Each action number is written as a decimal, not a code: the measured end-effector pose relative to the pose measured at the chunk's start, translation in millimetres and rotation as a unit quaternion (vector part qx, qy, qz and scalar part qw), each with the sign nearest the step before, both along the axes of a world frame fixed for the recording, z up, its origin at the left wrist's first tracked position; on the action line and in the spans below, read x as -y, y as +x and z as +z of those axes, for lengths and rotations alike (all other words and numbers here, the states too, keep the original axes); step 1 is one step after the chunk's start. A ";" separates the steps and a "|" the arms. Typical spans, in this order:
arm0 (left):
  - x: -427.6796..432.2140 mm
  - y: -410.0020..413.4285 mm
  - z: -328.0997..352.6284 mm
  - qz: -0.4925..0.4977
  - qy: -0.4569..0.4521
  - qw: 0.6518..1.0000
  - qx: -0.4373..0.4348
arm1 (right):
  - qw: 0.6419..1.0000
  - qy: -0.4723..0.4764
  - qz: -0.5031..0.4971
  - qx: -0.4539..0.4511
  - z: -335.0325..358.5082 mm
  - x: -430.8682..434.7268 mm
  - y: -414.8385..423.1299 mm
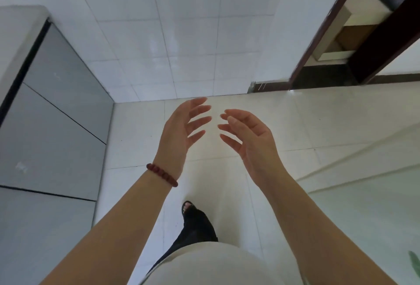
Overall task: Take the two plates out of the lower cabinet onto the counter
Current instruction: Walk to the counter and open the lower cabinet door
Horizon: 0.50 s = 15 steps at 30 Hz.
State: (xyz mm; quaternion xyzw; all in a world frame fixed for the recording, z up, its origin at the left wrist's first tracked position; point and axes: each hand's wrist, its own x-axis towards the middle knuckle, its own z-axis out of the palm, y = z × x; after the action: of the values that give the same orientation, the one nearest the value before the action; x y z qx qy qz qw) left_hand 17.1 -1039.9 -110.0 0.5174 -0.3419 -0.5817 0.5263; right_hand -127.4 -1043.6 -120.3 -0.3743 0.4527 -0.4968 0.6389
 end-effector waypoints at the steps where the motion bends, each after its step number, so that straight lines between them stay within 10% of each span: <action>1: 16.1 6.6 1.3 0.001 -0.002 1.000 0.004 | 1.000 -0.003 0.007 0.000 1.4 17.6 6.9; 15: 191.8 92.3 8.4 0.075 0.001 0.997 -0.010 | 0.997 -0.007 0.074 0.021 9.5 214.7 86.6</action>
State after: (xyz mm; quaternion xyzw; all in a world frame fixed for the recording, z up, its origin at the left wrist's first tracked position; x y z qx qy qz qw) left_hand 109.4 -1231.7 -101.6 0.5362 -0.2958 -0.5466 0.5712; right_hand -40.8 -1258.3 -110.8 -0.4007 0.4068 -0.4587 0.6808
